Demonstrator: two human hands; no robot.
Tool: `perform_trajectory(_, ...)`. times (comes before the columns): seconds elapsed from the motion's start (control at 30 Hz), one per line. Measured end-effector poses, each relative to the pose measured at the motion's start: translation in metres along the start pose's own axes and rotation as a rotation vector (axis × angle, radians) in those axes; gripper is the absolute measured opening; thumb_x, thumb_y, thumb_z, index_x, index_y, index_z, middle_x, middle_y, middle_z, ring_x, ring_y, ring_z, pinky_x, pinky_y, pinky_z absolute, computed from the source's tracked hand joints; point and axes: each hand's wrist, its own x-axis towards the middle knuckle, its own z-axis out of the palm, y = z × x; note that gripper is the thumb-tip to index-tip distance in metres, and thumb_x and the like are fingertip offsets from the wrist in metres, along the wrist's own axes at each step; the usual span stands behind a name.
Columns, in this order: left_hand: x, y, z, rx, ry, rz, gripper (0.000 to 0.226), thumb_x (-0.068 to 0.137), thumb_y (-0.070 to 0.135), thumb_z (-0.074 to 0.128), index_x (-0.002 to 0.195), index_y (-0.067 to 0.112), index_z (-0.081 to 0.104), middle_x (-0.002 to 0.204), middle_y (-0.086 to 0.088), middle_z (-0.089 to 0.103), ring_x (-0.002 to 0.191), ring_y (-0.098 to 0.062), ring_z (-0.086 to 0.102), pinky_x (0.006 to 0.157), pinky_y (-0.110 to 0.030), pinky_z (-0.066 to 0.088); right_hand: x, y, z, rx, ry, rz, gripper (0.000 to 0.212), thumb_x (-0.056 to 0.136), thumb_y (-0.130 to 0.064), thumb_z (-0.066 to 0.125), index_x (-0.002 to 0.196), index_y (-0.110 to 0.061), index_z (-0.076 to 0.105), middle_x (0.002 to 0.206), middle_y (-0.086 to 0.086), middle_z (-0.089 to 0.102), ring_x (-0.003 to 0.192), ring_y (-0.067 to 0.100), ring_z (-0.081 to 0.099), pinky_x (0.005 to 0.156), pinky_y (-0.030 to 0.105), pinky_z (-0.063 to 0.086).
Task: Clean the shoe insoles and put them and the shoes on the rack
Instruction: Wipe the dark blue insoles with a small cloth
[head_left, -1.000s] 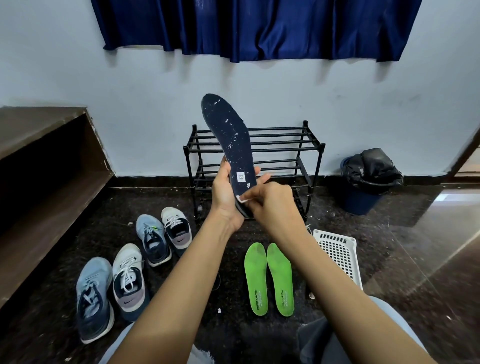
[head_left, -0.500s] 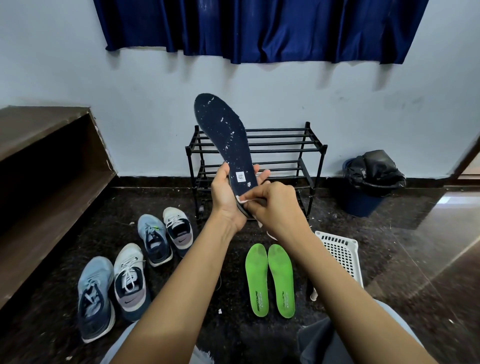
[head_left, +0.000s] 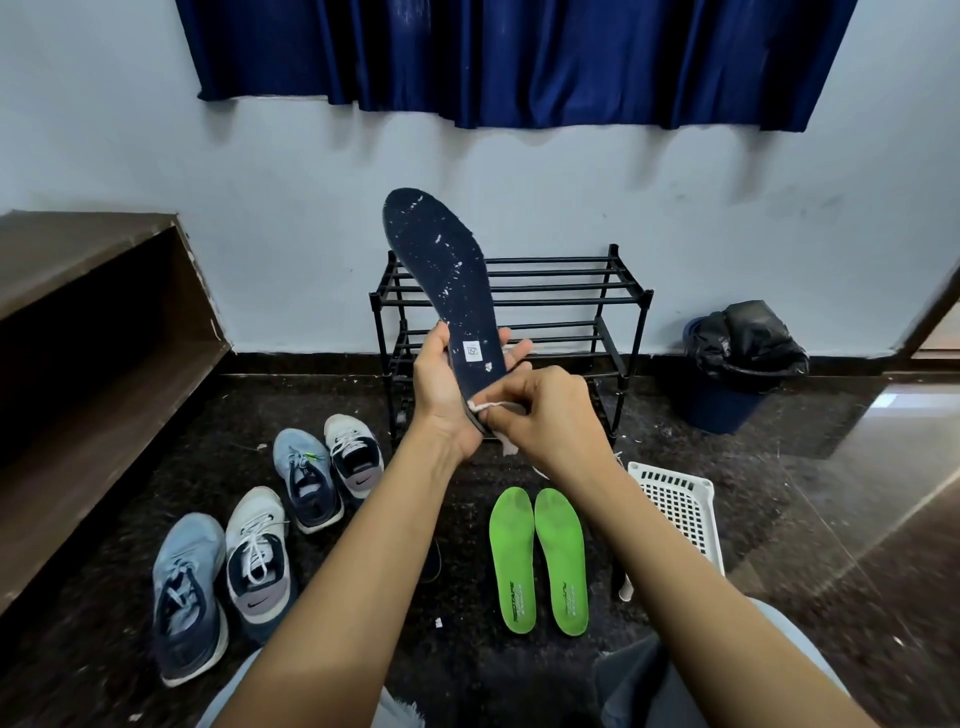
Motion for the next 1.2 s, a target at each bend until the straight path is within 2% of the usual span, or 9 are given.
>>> perform_trajectory(0.17, -0.005, -0.004, 0.002, 0.026, 0.019, -0.021, 0.052, 0.102, 0.042, 0.031, 0.088, 0.005, 0.066, 0.08, -0.008, 0.069, 0.083, -0.03, 0.07, 0.078, -0.036, 0.055, 0.001, -0.001, 0.01, -0.021, 0.151, -0.04, 0.013, 0.078, -0.01, 0.069, 0.085, -0.019, 0.076, 0.08, 0.0, 0.073, 0.075, 0.012, 0.066, 0.067, 0.009, 0.042)
perform_trajectory(0.27, -0.009, -0.013, 0.006, 0.028, 0.007, -0.059, 0.059, 0.101, 0.047, 0.031, 0.083, 0.007, 0.071, 0.083, -0.009, 0.072, 0.097, -0.031, 0.064, 0.095, -0.04, 0.048, 0.004, -0.001, 0.016, 0.128, 0.293, -0.013, 0.014, 0.076, -0.011, 0.069, 0.084, -0.023, 0.074, 0.077, -0.003, 0.072, 0.076, 0.01, 0.067, 0.076, 0.022, 0.049)
perform_trajectory(0.3, -0.009, -0.013, 0.006, 0.022, 0.005, -0.066, 0.059, 0.1, 0.048, 0.032, 0.085, 0.008, 0.072, 0.084, -0.01, 0.072, 0.1, -0.033, 0.062, 0.098, -0.042, 0.046, 0.004, -0.001, 0.015, 0.144, 0.297, -0.012, 0.014, 0.076, -0.011, 0.07, 0.083, -0.023, 0.073, 0.077, -0.003, 0.072, 0.076, 0.01, 0.066, 0.076, 0.021, 0.05)
perform_trajectory(0.43, -0.002, -0.004, 0.0, 0.008, 0.033, -0.041, 0.049, 0.101, 0.042, 0.032, 0.096, 0.006, 0.064, 0.083, -0.007, 0.069, 0.081, -0.031, 0.071, 0.076, -0.034, 0.055, 0.0, -0.001, 0.01, -0.035, 0.136, -0.083, 0.013, 0.078, -0.007, 0.068, 0.084, -0.017, 0.074, 0.08, 0.002, 0.072, 0.075, 0.014, 0.065, 0.068, 0.009, 0.042)
perform_trajectory(0.53, -0.002, 0.002, -0.002, 0.002, 0.047, -0.023, 0.045, 0.101, 0.041, 0.033, 0.104, 0.007, 0.061, 0.088, -0.009, 0.066, 0.09, -0.036, 0.071, 0.085, -0.042, 0.056, 0.002, 0.007, 0.014, -0.203, 0.087, -0.11, 0.016, 0.081, -0.009, 0.063, 0.086, -0.02, 0.073, 0.083, 0.008, 0.072, 0.08, 0.026, 0.065, 0.075, 0.032, 0.05)
perform_trajectory(0.63, -0.004, 0.0, 0.002, 0.011, 0.056, -0.014, 0.045, 0.101, 0.042, 0.034, 0.104, 0.006, 0.062, 0.091, -0.009, 0.066, 0.104, -0.039, 0.067, 0.098, -0.048, 0.051, 0.004, 0.008, 0.022, -0.277, 0.162, -0.214, 0.017, 0.08, -0.007, 0.057, 0.086, -0.015, 0.071, 0.078, 0.011, 0.07, 0.073, 0.034, 0.065, 0.065, 0.042, 0.053)
perform_trajectory(0.73, -0.006, 0.0, 0.004, 0.022, 0.047, -0.023, 0.045, 0.101, 0.043, 0.035, 0.102, 0.008, 0.063, 0.091, -0.007, 0.067, 0.107, -0.037, 0.067, 0.098, -0.043, 0.05, 0.007, 0.007, 0.024, -0.321, 0.231, -0.262, 0.017, 0.079, -0.008, 0.053, 0.084, -0.007, 0.069, 0.075, 0.014, 0.068, 0.068, 0.034, 0.064, 0.057, 0.041, 0.053)
perform_trajectory(0.97, -0.004, 0.005, -0.002, 0.015, 0.079, 0.016, 0.047, 0.102, 0.041, 0.032, 0.103, 0.006, 0.063, 0.088, -0.01, 0.068, 0.097, -0.038, 0.069, 0.095, -0.046, 0.051, 0.004, 0.011, 0.023, -0.26, 0.18, -0.246, 0.019, 0.077, -0.002, 0.06, 0.086, -0.012, 0.073, 0.08, 0.008, 0.072, 0.074, 0.03, 0.067, 0.068, 0.038, 0.054)
perform_trajectory(1.2, -0.005, -0.002, 0.001, 0.069, 0.029, -0.066, 0.05, 0.098, 0.043, 0.036, 0.082, 0.009, 0.069, 0.083, -0.005, 0.067, 0.075, -0.02, 0.065, 0.071, -0.03, 0.049, 0.014, 0.006, 0.021, -0.334, 0.283, -0.298, 0.017, 0.073, -0.003, 0.054, 0.078, -0.003, 0.07, 0.072, 0.014, 0.066, 0.067, 0.034, 0.062, 0.054, 0.037, 0.053)
